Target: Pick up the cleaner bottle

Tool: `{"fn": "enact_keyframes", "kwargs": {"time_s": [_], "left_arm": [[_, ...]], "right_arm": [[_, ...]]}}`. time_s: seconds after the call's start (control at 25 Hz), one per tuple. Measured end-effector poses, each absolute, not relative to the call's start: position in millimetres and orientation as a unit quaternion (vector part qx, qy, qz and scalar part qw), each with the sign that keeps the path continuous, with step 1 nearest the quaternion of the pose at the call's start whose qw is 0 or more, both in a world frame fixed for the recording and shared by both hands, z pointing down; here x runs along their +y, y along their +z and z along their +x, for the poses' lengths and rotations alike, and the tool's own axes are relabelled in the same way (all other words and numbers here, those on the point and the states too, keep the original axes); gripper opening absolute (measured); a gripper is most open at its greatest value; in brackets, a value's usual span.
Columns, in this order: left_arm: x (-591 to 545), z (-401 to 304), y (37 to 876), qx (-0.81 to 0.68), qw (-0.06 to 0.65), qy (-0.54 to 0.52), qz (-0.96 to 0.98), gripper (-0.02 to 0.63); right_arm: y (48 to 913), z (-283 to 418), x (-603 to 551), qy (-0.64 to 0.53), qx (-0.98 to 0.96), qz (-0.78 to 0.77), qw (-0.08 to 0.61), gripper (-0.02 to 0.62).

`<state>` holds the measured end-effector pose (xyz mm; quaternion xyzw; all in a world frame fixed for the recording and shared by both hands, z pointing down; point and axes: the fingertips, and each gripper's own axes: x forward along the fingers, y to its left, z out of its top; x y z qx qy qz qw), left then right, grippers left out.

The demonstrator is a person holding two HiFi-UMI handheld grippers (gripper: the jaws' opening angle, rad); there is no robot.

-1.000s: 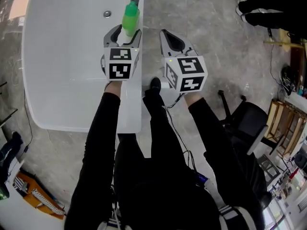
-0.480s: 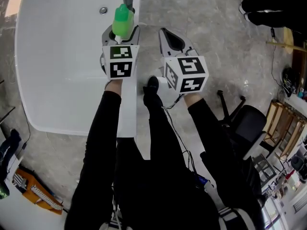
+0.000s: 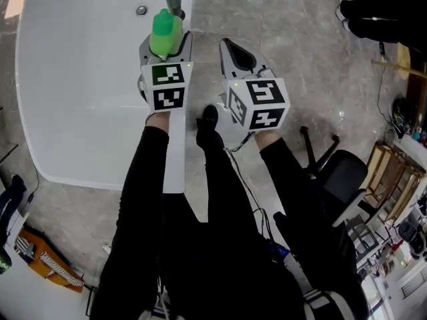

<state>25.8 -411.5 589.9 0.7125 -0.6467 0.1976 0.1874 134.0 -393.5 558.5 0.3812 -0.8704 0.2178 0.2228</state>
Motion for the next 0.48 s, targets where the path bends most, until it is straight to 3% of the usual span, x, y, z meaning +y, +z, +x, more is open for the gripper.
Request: {"fn": "enact_keyframes", "kwargs": {"time_s": [0.48], "left_arm": [[-413.6, 21.4, 586.8, -0.672, 0.172, 0.184, 0.696, 0.202]], "right_arm": [[567.9, 133.7, -394.8, 0.22, -0.873, 0.367, 0.234, 0.002]]}}
